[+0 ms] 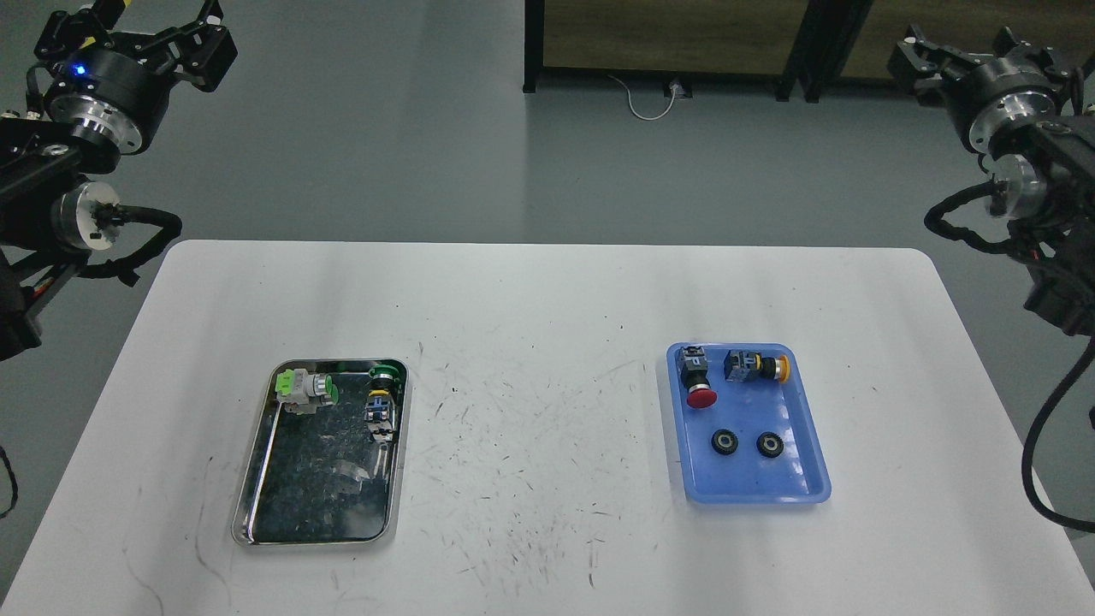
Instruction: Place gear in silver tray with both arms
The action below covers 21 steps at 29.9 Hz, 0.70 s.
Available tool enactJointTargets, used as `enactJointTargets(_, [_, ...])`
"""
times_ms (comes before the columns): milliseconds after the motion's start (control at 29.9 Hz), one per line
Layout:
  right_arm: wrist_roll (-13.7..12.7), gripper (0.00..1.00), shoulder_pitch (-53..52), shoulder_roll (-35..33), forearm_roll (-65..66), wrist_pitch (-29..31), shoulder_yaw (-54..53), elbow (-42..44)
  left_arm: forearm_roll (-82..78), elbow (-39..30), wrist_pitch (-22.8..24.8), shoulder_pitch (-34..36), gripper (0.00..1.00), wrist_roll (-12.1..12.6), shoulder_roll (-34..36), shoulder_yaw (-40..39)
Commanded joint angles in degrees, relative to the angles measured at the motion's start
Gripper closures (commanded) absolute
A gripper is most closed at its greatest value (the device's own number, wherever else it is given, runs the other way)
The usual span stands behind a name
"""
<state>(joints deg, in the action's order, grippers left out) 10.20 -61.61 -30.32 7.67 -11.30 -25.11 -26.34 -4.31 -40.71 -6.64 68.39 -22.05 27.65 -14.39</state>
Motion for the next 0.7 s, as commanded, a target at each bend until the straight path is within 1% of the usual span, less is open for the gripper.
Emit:
enactJointTargets(0, [-0.79, 0.00, -0.26, 0.09, -0.11, 0.92, -0.11, -0.02, -0.09, 0.01, -0.04, -0.10, 0.00, -0.01, -0.32, -0.55])
enactJointTargets(67, [-0.79, 0.00, -0.35, -0.18, -0.11, 2.41, -0.20, -0.02, -0.09, 0.19, -0.05, -0.18, 0.00, 0.25, -0.58, -0.55])
enactJointTargets(100, [-0.70, 0.00, -0.35, -0.35, -0.02, 3.55, -0.20, -0.02, 0.00, 0.45, 0.13, -0.18, 0.00, 0.77, -0.67, -0.63])
enactJointTargets(167, [-0.53, 0.00, -0.35, -0.53, -0.02, 4.79, -0.29, 0.06, 0.09, 1.15, -0.04, -0.18, 0.00, 0.51, -0.67, -0.72])
enactJointTargets(267, [-0.09, 0.00, -0.27, -0.44, -0.02, 5.75, -0.38, -0.02, 0.17, 5.18, -0.31, 0.34, 0.00, 0.34, -0.76, -1.16])
enactJointTargets(334, [-0.09, 0.00, -0.35, -0.35, -0.02, 6.81, -0.47, -0.02, 0.17, 6.51, -0.22, 0.43, 0.00, 0.43, -0.67, -2.39])
enactJointTargets(501, [0.44, 0.00, -1.06, -0.35, -0.11, 9.88, -0.38, -0.02, 0.17, 6.34, 1.62, -0.18, 0.00, 0.17, 0.12, -5.99])
enactJointTargets(668, [-0.62, 0.01, -1.06, -0.88, -0.02, 15.59, -0.03, -1.08, 0.35, 6.43, 4.61, -1.50, 0.00, -0.01, 0.12, -8.36])
